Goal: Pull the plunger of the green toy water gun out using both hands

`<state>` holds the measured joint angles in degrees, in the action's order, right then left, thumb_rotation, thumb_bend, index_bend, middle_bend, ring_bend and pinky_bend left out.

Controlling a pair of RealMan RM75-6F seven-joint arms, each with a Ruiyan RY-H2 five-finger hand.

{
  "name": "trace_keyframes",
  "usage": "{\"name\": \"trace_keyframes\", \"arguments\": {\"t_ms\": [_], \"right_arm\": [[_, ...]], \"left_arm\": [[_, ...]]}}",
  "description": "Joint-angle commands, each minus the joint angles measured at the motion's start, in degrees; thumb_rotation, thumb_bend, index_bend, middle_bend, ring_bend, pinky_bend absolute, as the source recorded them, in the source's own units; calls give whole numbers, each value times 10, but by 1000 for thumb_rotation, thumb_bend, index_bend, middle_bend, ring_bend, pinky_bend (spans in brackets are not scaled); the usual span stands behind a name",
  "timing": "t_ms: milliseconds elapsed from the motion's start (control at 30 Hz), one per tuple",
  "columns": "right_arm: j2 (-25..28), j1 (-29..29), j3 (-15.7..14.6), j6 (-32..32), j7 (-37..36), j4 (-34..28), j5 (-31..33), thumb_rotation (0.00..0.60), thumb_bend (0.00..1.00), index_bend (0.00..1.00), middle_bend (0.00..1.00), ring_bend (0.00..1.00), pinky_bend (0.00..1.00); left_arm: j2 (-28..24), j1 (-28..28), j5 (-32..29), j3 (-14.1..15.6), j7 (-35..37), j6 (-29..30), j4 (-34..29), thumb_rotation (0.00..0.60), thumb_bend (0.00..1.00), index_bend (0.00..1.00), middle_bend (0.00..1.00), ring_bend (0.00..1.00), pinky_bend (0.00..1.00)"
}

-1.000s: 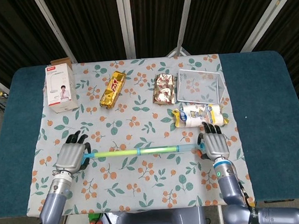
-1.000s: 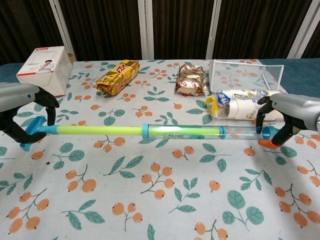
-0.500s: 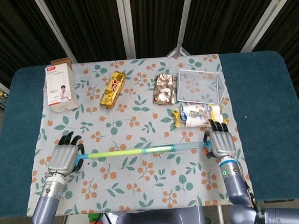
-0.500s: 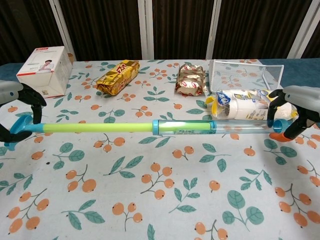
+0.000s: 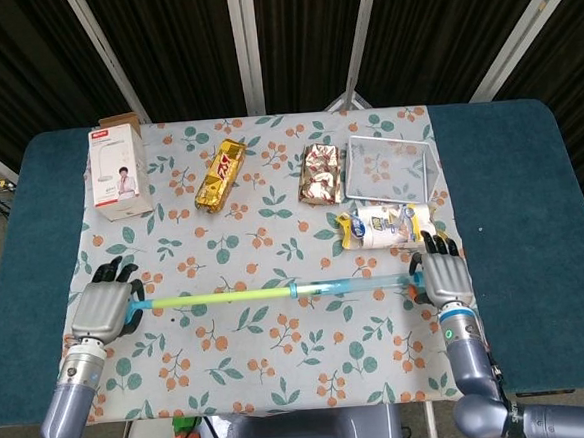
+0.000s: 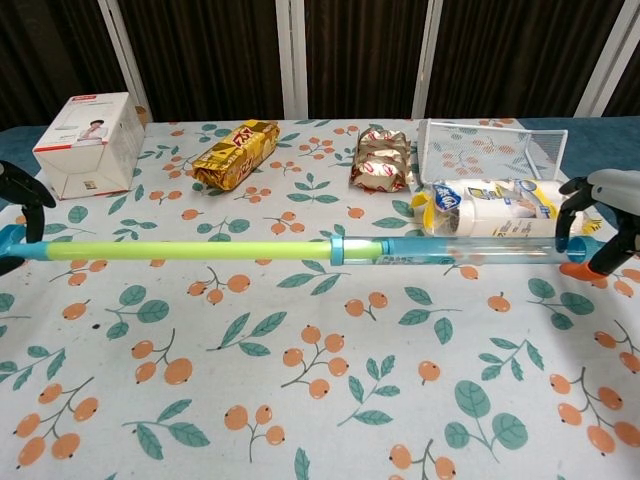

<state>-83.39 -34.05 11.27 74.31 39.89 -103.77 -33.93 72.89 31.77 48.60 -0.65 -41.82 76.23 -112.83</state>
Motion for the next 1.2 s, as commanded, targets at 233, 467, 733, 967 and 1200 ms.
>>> {"name": "trace_keyframes", "arguments": {"t_ms": [233,467,733,967,1200], "right_arm": [[2,-2,0,-1,2,2,5,600,448,629,0,0,0],[8,-1,2,-3,-1,6,12,600,448,629,0,0,0],[13,-1,2,-5,-4,10,16,600,448,628,0,0,0],[19,-1,-5,-16,-4,6,16,600,447,244,0,0,0],[29,0,-11,-26,-12,2,2,600,448,0,0,0,0]], "left_arm": [[-16,-8,4,1,13,-10,8,600,637,660,155,0,95],[-23,-12,8,2,19,-16,13,600,637,661,154,0,95],[-28,-15,10,1,21,-24,18,600,637,657,153,0,90],[-28,-14,9,0,18,-31,14,600,351,298,38,0,54],[-27,-16,17,-2,28,-34,12,600,196,77,4,0,48]]}}
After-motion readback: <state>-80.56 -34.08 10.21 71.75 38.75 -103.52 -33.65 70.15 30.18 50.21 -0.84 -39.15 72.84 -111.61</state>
